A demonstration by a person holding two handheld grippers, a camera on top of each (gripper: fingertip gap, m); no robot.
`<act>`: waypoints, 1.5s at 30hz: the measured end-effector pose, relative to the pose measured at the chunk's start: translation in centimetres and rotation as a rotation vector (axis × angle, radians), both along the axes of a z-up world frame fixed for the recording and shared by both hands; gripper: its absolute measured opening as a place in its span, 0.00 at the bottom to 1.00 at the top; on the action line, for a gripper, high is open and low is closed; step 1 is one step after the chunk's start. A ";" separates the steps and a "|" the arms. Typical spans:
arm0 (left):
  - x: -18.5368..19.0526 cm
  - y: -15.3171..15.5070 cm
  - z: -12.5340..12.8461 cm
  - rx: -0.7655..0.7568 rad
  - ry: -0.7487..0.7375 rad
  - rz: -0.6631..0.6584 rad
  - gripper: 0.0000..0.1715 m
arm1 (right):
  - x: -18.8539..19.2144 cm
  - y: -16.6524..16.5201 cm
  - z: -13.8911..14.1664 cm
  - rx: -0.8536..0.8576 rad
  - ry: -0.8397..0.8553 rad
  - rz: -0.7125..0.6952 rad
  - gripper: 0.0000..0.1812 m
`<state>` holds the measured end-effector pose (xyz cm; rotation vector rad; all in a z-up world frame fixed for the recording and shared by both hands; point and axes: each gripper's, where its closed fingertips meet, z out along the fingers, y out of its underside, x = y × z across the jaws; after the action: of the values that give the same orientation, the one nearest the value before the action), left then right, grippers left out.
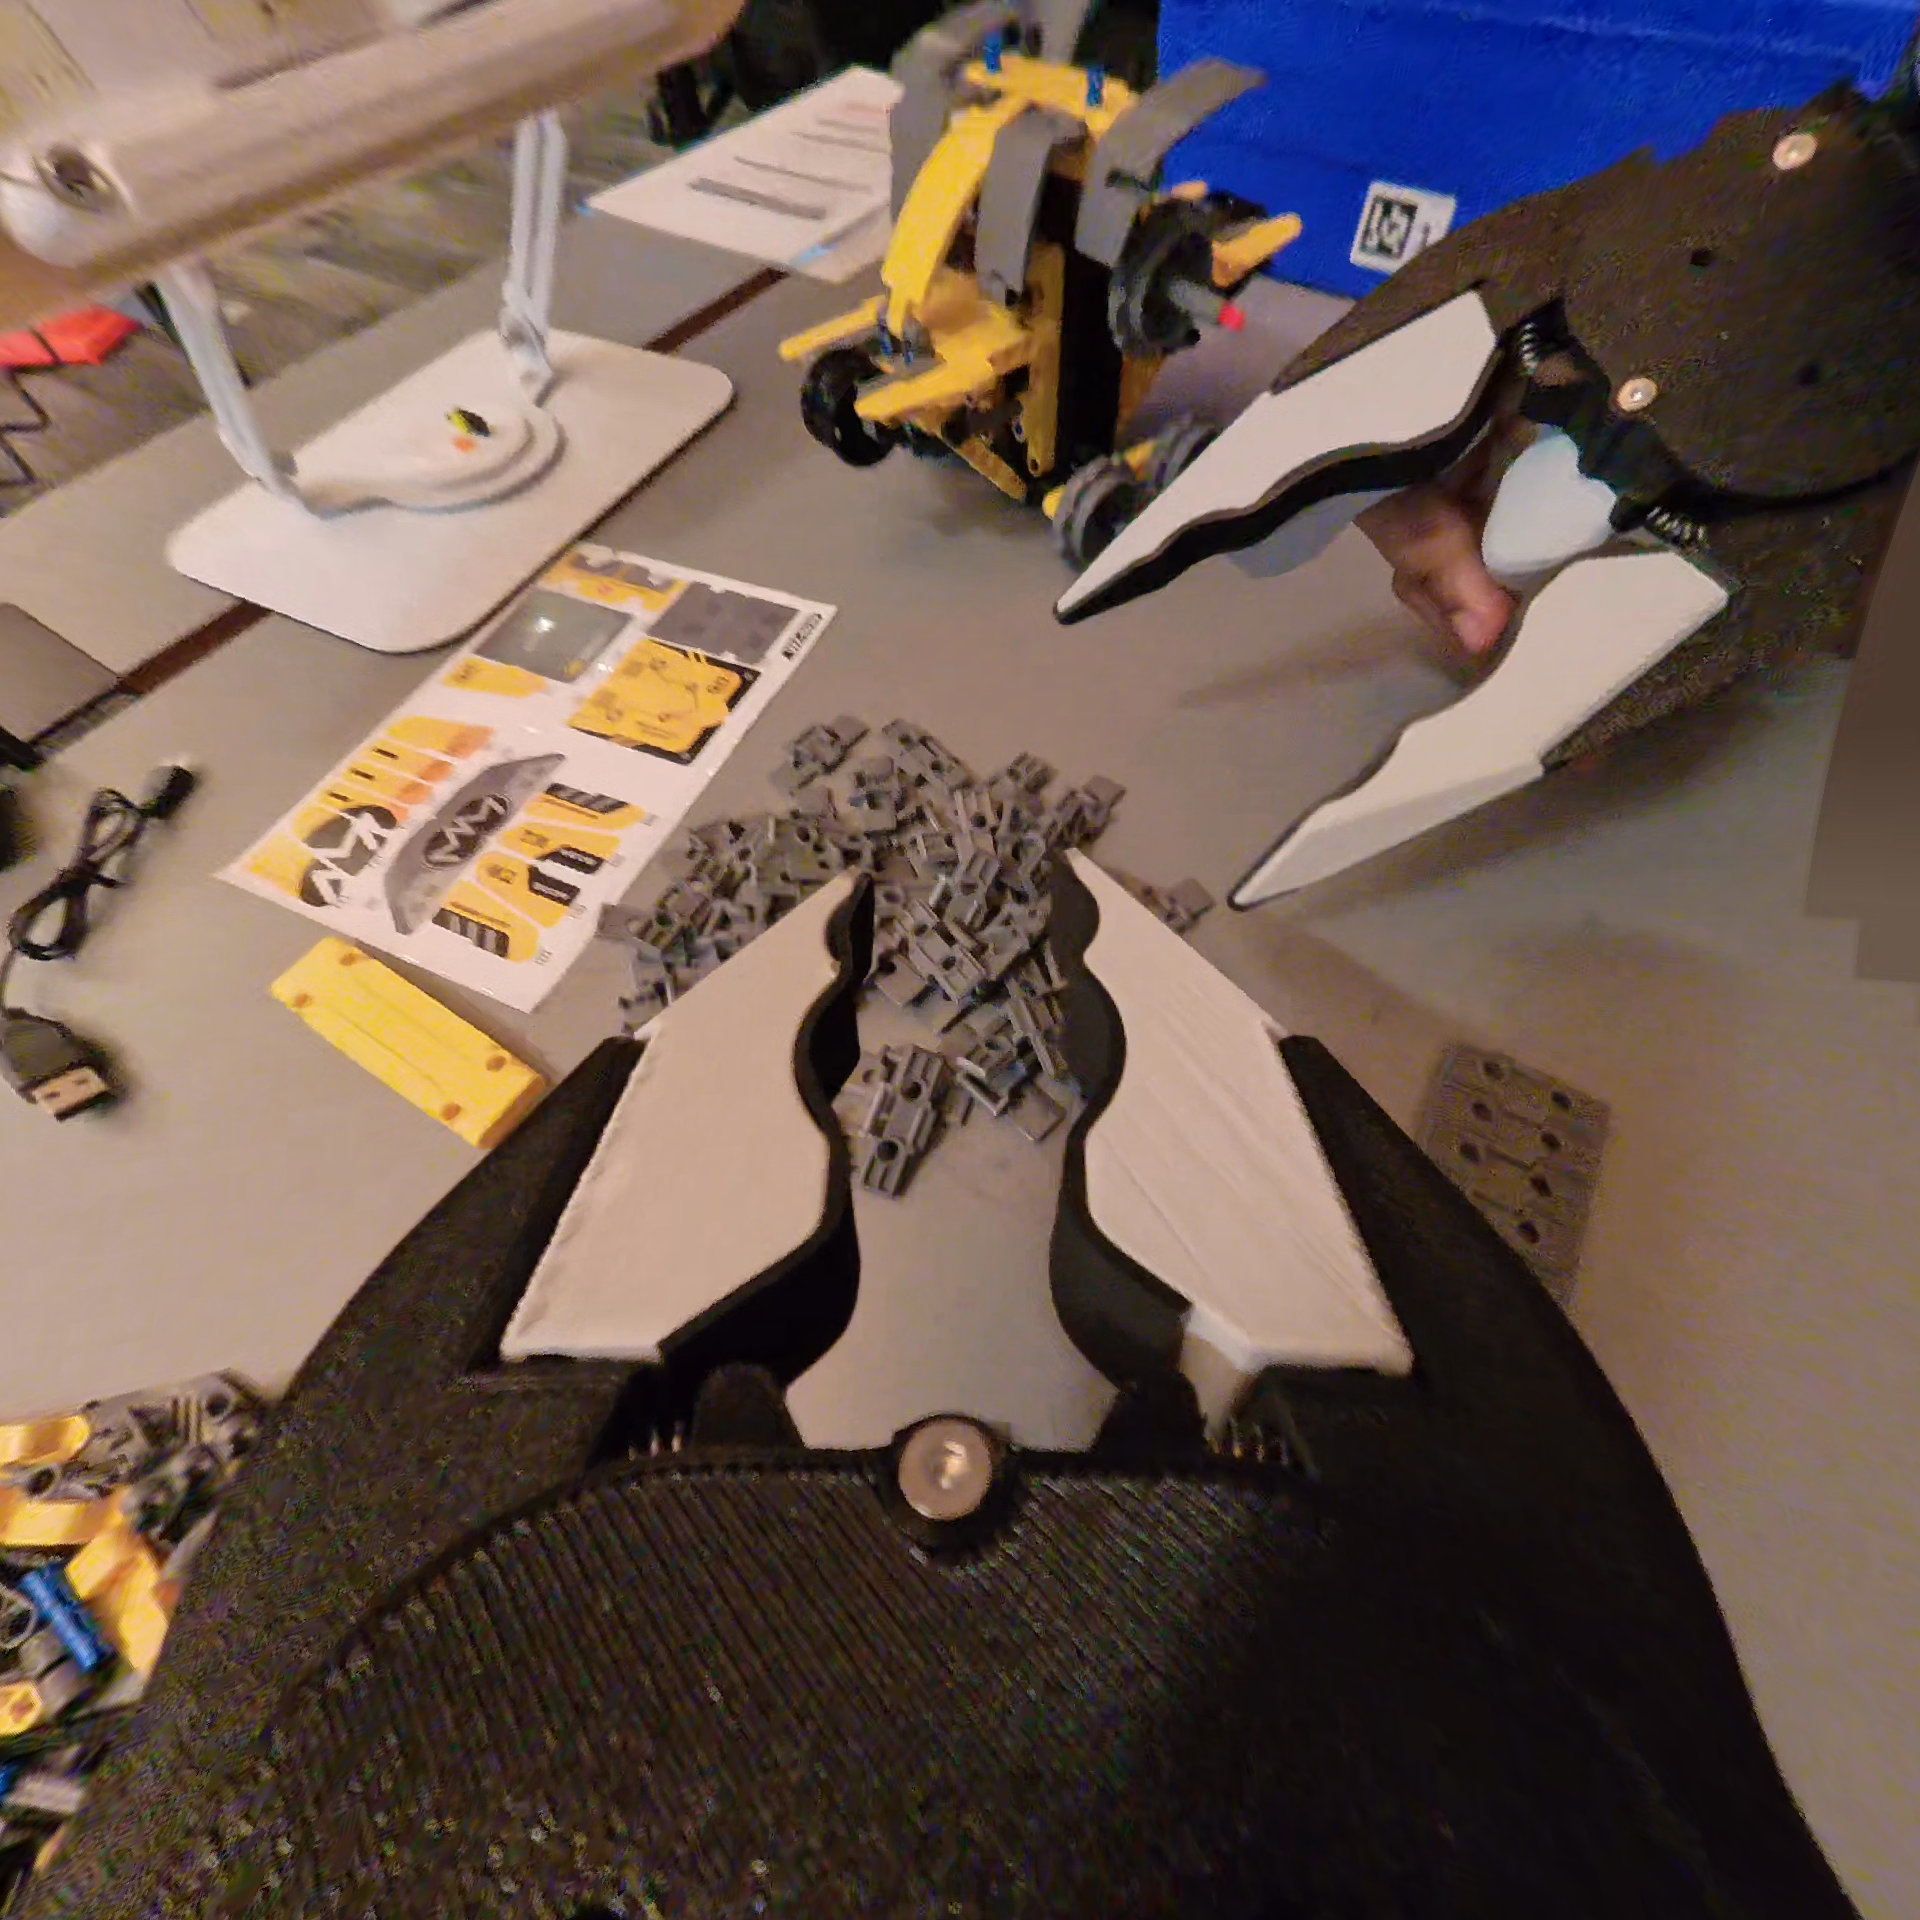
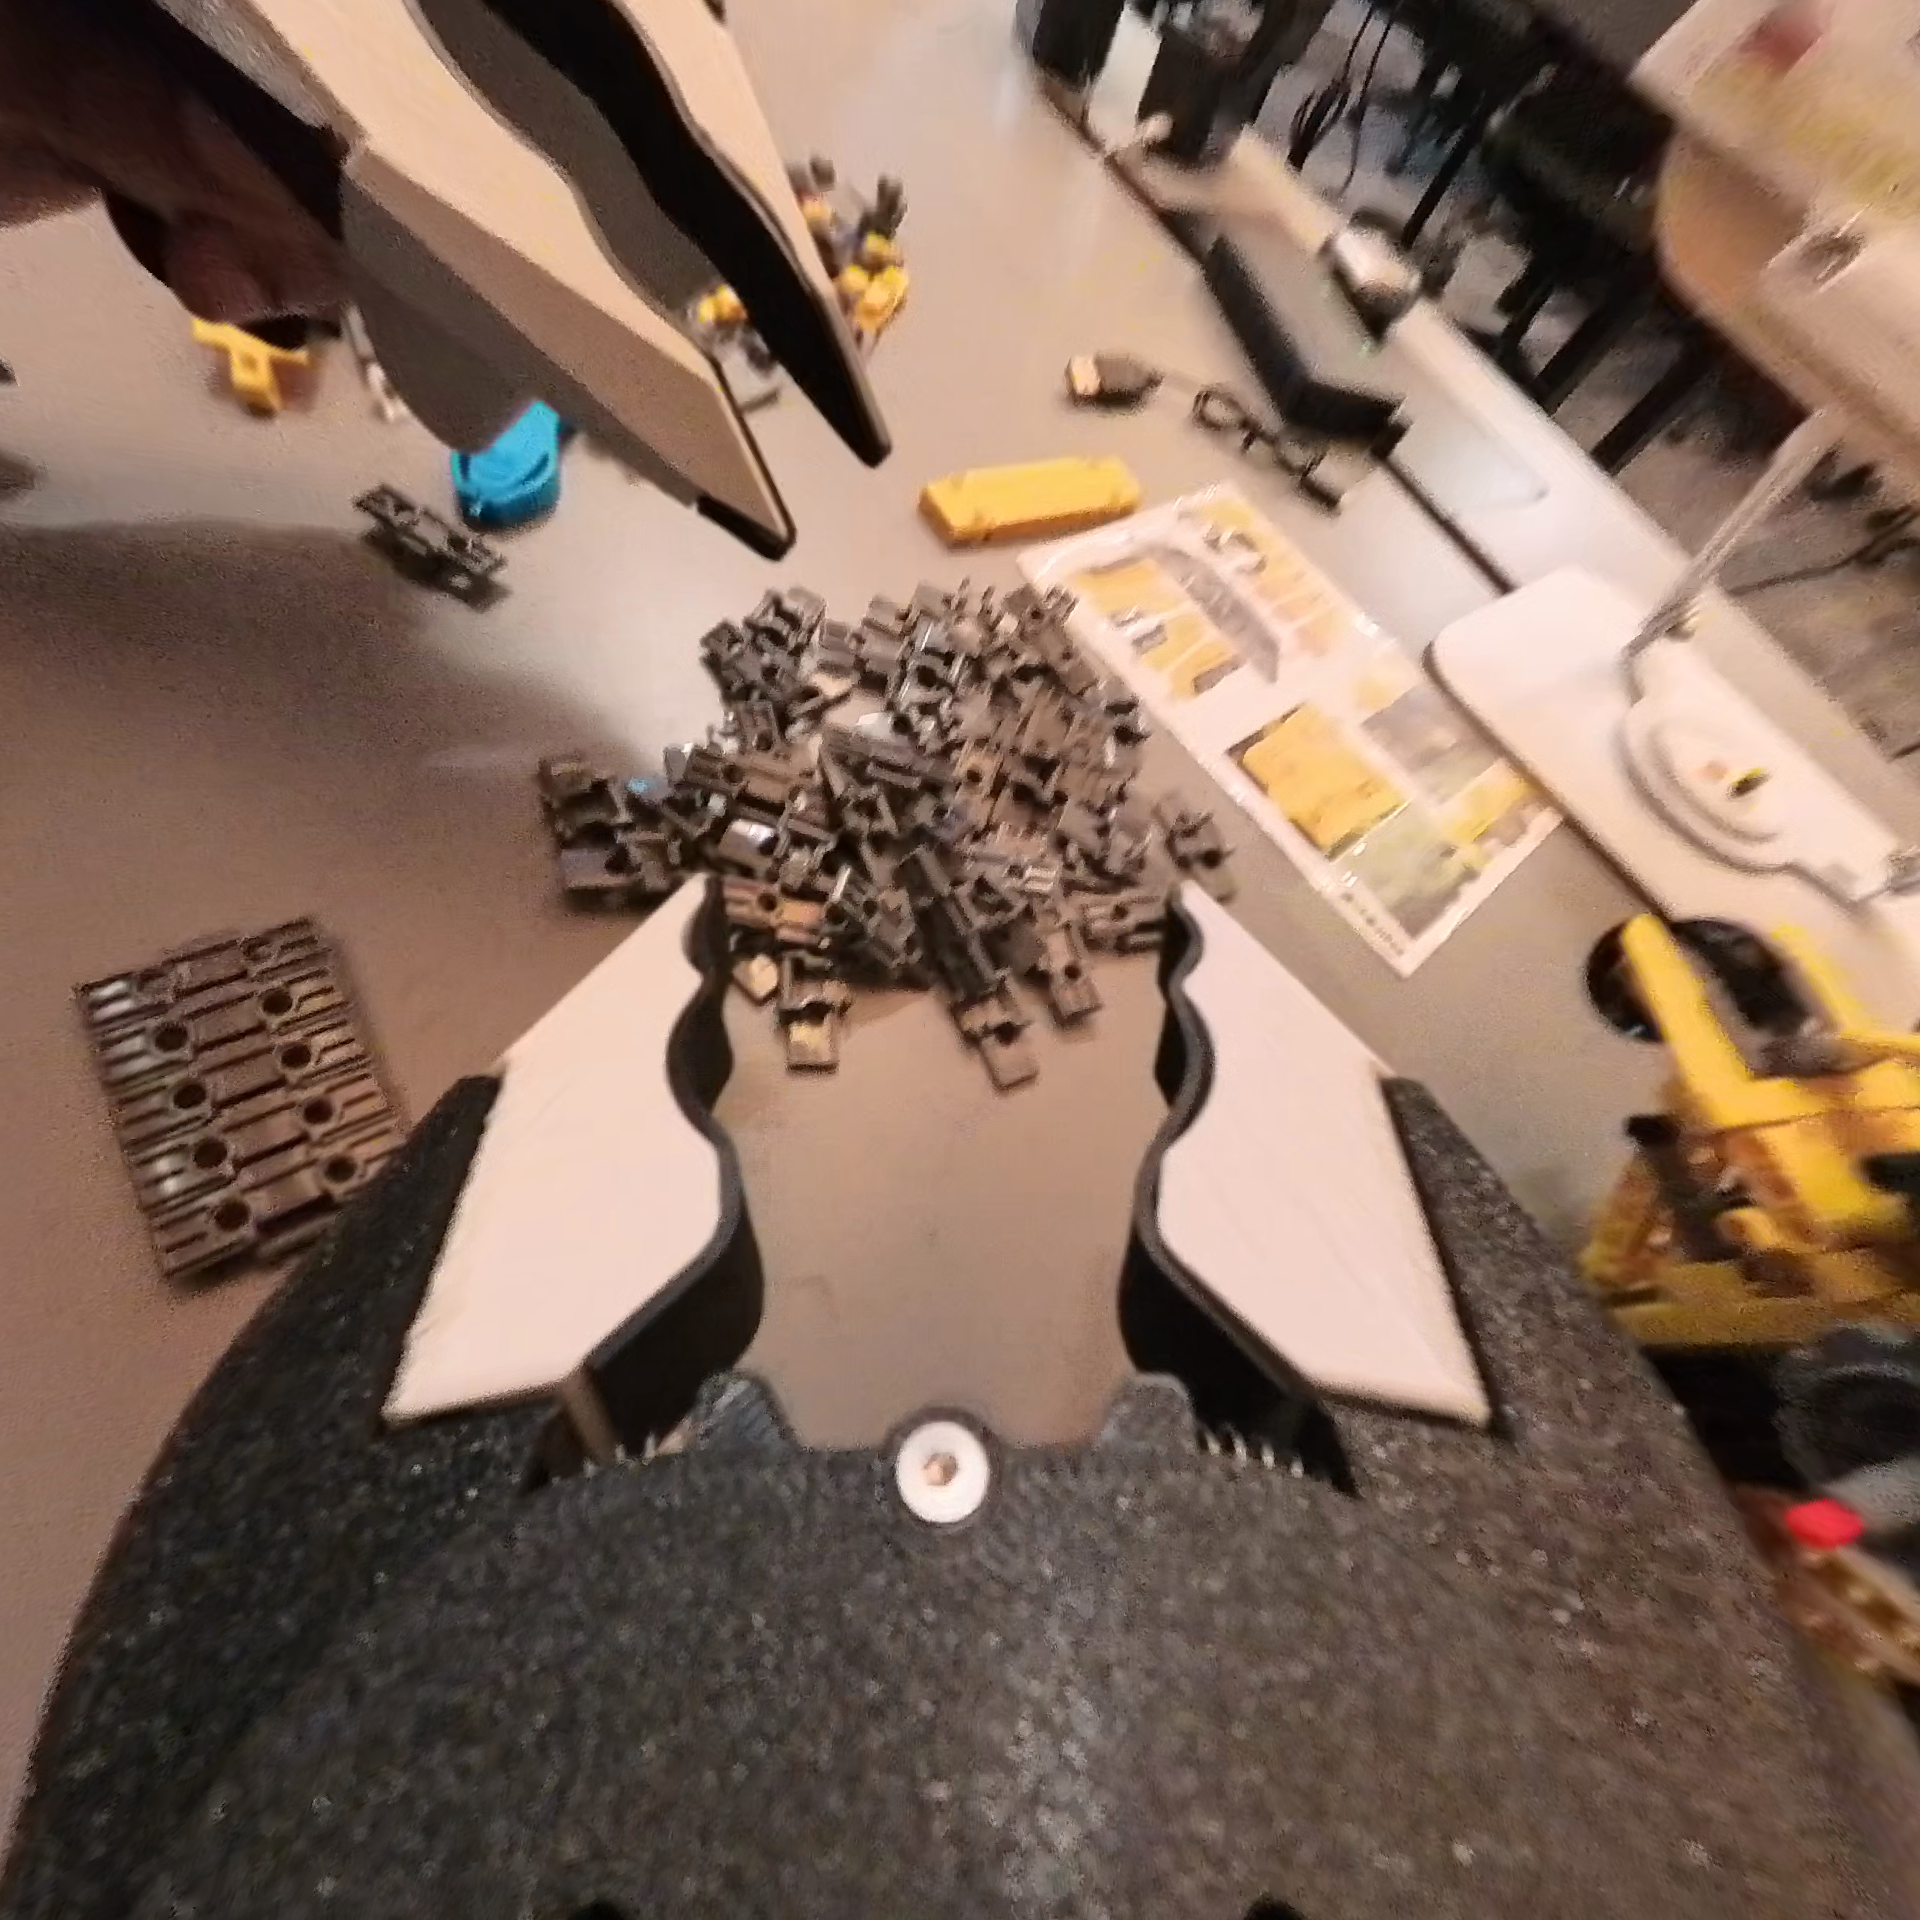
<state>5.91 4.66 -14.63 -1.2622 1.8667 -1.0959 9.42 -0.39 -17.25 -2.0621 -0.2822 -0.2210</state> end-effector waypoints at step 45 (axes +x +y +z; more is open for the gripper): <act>-4.6 -5.4 -0.5 -0.147 -0.002 -0.155 0.15 | -6.5 -10.7 -2.6 -0.110 0.069 0.210 0.01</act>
<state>1.33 -0.77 -15.10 -1.2108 1.9385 -1.3368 2.93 -11.04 -19.80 -2.1254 -0.4735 -0.0063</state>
